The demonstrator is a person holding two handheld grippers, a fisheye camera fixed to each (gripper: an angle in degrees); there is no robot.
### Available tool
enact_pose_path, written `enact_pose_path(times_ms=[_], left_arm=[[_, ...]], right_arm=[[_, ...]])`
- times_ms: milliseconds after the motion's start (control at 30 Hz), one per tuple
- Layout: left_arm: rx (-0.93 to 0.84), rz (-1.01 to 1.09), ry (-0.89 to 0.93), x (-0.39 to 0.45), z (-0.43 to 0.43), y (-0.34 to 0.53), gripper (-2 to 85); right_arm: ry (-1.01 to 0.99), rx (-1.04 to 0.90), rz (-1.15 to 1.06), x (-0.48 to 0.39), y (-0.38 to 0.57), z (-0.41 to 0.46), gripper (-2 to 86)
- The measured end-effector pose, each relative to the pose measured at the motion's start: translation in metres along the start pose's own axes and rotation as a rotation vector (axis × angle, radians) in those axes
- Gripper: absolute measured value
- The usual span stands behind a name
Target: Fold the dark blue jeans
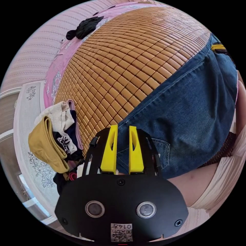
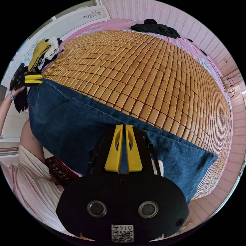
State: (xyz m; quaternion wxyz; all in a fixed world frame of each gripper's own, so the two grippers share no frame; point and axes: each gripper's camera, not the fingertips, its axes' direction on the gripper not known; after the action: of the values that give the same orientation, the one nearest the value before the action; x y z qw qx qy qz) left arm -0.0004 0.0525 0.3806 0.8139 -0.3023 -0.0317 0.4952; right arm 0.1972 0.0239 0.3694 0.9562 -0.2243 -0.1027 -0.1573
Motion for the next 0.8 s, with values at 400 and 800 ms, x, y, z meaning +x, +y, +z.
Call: enact_pose_path(times_ms=[400, 800], left_arm=[[0.226, -0.188, -0.061, -0.023, -0.044, 0.073, -1.0], [0.218, -0.366, 0.102, -0.052, -0.002, 0.099, -0.5]], right_arm=[[-0.071, 0.123, 0.006, 0.003, -0.032, -0.043, -0.1], [-0.077, 0.1, -0.077, -0.032, -0.07, -0.025, -0.4]])
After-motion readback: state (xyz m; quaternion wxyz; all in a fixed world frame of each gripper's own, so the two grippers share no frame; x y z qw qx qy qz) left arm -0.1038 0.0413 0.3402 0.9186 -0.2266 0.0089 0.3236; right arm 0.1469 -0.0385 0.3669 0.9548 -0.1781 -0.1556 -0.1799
